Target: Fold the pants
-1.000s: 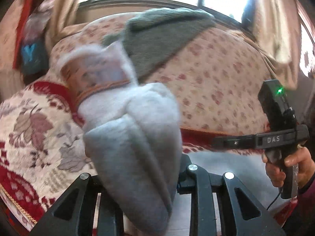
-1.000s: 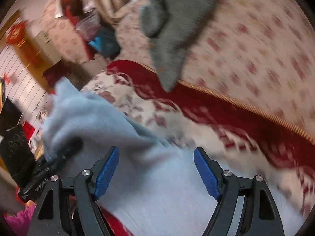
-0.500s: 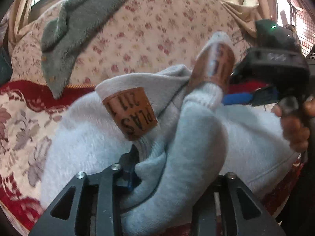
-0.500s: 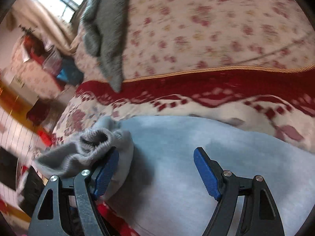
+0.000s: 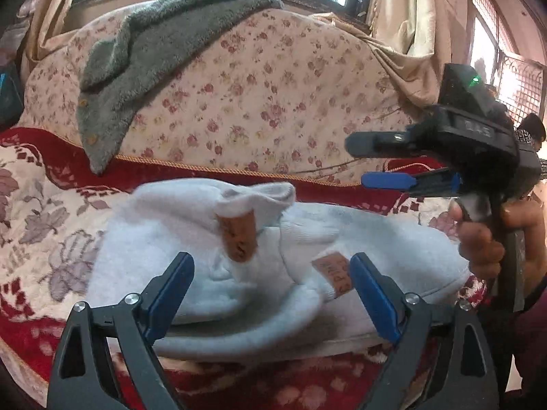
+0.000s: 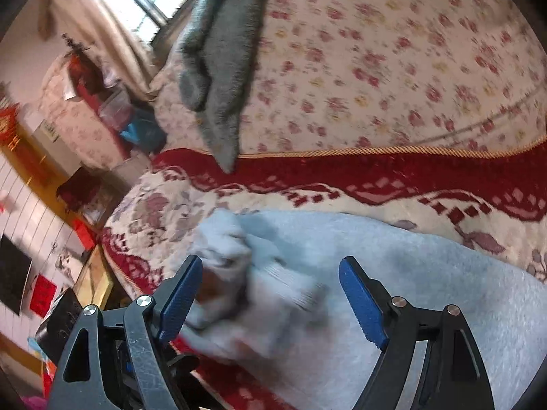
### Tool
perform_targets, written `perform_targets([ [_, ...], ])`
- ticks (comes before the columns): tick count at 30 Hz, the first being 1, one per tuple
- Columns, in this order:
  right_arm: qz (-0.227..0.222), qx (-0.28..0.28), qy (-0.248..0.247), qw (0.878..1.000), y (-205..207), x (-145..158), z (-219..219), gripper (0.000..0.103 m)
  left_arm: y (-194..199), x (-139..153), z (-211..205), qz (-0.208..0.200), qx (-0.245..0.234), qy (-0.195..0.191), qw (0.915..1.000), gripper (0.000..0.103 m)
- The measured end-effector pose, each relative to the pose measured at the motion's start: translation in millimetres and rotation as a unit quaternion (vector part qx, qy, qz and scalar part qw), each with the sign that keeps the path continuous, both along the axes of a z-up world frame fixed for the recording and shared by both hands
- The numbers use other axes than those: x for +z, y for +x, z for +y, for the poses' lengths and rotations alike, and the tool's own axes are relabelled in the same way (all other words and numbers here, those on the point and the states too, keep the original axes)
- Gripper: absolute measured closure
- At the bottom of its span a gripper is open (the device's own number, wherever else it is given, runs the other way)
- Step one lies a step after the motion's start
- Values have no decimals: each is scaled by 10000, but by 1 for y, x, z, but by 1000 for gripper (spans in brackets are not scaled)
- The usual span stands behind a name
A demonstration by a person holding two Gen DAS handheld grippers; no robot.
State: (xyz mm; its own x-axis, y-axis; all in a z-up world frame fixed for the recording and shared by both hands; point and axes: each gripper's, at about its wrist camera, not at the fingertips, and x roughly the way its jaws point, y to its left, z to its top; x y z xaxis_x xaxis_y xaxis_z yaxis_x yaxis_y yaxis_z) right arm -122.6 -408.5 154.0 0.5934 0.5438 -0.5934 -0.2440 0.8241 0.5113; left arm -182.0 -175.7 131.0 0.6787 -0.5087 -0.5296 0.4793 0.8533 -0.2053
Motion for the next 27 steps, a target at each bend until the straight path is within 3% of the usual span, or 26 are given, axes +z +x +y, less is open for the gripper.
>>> perform_targets([
  [4, -138, 277, -162, 9994, -13, 2, 16, 17, 11, -1, 13, 36, 228, 354, 9991, 11],
  [7, 16, 357, -429, 9984, -14, -19, 29, 17, 27, -7, 17, 185, 344, 487, 9981, 11],
  [9, 196, 309, -1010, 9942, -9, -41, 39, 18, 37, -11, 17, 287, 384, 519, 9975, 11],
  [11, 293, 8, -2027, 9788, -3, -67, 47, 22, 45, -13, 13, 362, 325, 472, 9977, 11],
  [13, 405, -72, -2397, 9700, 2, -86, 46, 28, 53, -15, 5, 429, 299, 466, 9975, 11],
  [18, 467, -340, -1962, 9789, 6, -92, 30, 28, 74, -24, -19, 542, 182, 417, 9975, 12],
  [19, 462, -369, -1958, 9789, 8, -92, 29, 28, 78, -27, -23, 605, 131, 351, 9975, 17],
  [20, 456, -384, -1963, 9787, 9, -93, 28, 28, 81, -30, -27, 676, 75, 308, 9972, 44],
  [21, 450, -386, -1965, 9787, 11, -95, 28, 28, 84, -35, -31, 775, 54, 391, 9962, 80],
  [22, 446, -385, -1973, 9786, 12, -97, 27, 28, 87, -39, -34, 869, 90, 493, 9950, 87],
  [27, 424, -346, -1868, 9809, 15, -101, 28, 27, 78, -25, -28, 891, -95, 261, 9956, 90],
])
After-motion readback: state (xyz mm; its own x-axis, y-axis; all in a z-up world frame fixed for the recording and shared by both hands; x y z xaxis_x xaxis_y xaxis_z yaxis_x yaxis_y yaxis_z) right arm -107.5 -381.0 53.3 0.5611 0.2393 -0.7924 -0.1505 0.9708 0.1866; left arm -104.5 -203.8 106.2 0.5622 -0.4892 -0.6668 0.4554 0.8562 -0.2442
